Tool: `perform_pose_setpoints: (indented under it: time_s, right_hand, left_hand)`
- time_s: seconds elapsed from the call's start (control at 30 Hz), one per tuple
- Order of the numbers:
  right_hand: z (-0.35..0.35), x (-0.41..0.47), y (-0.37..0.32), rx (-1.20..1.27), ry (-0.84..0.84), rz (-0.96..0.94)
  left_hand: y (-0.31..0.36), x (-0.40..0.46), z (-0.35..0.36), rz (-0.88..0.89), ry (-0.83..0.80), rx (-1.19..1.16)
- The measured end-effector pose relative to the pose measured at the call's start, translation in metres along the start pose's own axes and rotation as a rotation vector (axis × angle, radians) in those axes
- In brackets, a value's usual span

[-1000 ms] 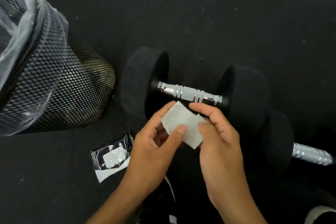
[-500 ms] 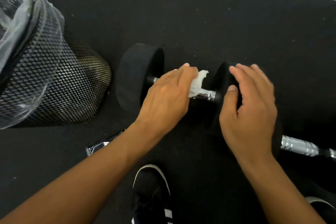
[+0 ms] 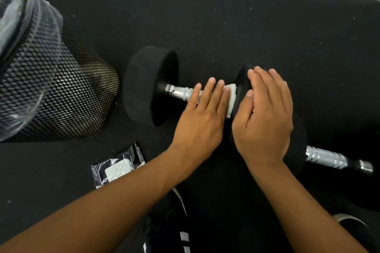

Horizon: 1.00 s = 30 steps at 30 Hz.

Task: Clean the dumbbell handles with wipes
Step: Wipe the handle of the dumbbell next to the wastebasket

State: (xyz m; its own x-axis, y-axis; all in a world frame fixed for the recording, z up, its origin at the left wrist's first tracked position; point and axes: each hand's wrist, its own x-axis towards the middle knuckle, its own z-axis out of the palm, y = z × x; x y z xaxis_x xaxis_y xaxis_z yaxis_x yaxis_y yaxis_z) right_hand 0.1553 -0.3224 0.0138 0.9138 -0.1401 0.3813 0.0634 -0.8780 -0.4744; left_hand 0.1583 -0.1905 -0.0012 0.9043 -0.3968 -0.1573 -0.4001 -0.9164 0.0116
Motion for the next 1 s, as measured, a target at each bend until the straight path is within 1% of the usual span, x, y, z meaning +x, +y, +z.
perform_pose_setpoints:
  time_s: [0.1, 0.27, 0.43, 0.57, 0.63, 0.73, 0.8, 0.87, 1.0]
  right_hand:
    - [0.001, -0.001, -0.001, -0.013, 0.009, -0.012]
    - [0.001, 0.0, -0.001, -0.02, 0.018, -0.012]
    - [0.003, 0.001, -0.002, -0.011, 0.041, -0.006]
    - [0.003, 0.0, -0.001, -0.008, 0.041, -0.008]
    - [0.003, 0.0, -0.001, -0.015, 0.045, -0.007]
    - [0.003, -0.001, -0.001, -0.016, 0.044, -0.014]
    - [0.003, -0.002, -0.001, -0.016, 0.052, -0.012]
    - [0.004, -0.002, -0.001, -0.015, 0.056, -0.01]
    - [0.003, -0.002, -0.002, -0.009, 0.064, -0.009]
  left_hand:
    - [-0.001, 0.02, -0.01, -0.014, -0.053, -0.008]
    - [0.01, -0.012, -0.002, -0.015, 0.003, -0.01]
    - [0.022, -0.019, -0.006, -0.016, -0.008, 0.004]
    - [0.0, 0.019, -0.02, 0.041, -0.126, -0.069]
    - [-0.008, 0.033, -0.026, 0.084, -0.151, -0.087]
    - [-0.004, 0.023, -0.018, 0.081, -0.101, -0.077]
    - [0.004, 0.003, -0.01, 0.037, -0.019, -0.128]
    - [0.012, -0.012, -0.004, 0.012, 0.028, -0.172]
    - [0.017, -0.021, 0.0, 0.022, 0.067, -0.069]
